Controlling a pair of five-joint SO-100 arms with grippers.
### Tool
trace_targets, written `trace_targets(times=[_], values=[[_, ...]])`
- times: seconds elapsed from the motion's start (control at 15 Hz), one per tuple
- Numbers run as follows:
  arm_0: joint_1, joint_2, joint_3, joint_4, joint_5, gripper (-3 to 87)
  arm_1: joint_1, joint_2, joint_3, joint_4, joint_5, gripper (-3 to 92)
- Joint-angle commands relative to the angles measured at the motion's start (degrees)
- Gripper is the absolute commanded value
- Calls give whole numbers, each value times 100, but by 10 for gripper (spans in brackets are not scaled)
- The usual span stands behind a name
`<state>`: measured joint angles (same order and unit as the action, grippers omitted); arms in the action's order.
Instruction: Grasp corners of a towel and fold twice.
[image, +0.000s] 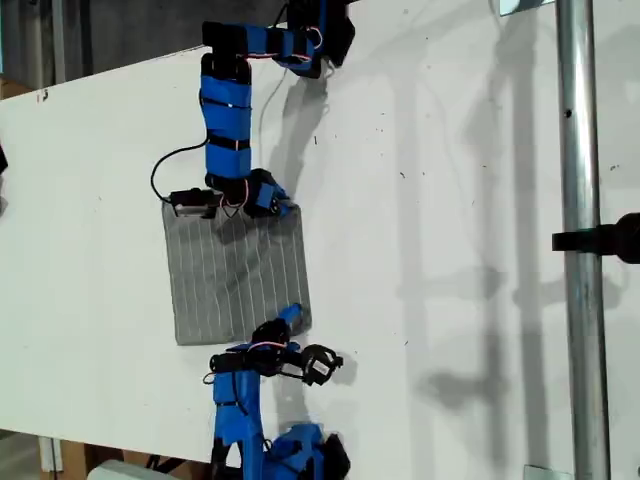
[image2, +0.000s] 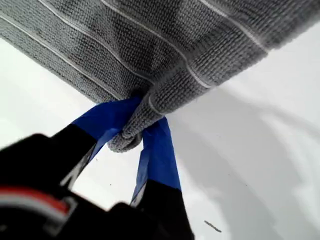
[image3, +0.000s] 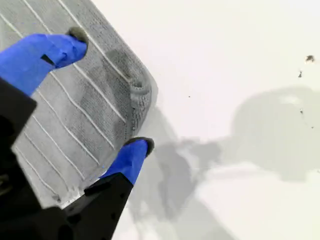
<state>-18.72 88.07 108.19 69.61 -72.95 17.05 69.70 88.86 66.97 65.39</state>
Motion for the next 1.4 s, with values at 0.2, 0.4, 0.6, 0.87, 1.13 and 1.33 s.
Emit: trace_targets(times=[0.2,0.4,0.6,0.87,1.13,1.33], values=[[-299,-1389,-1134,141,-18,273,-141,853,132,9,88,-3],[-483,-1784,-1450,448,53,-29,-185,1143,439,-97,149,-3],[-281,-1310,-1239,527,-141,-30,-246,1318,668,-220,123,-4],[413,773,-791,1134,-325,-31,-1028,2101,668,290,185,-4],[1978,2373,-141,1187,-1459,-31,-2742,2777,633,642,1433,-4],[1143,2936,677,826,-879,-31,-1802,2830,782,694,826,-4]])
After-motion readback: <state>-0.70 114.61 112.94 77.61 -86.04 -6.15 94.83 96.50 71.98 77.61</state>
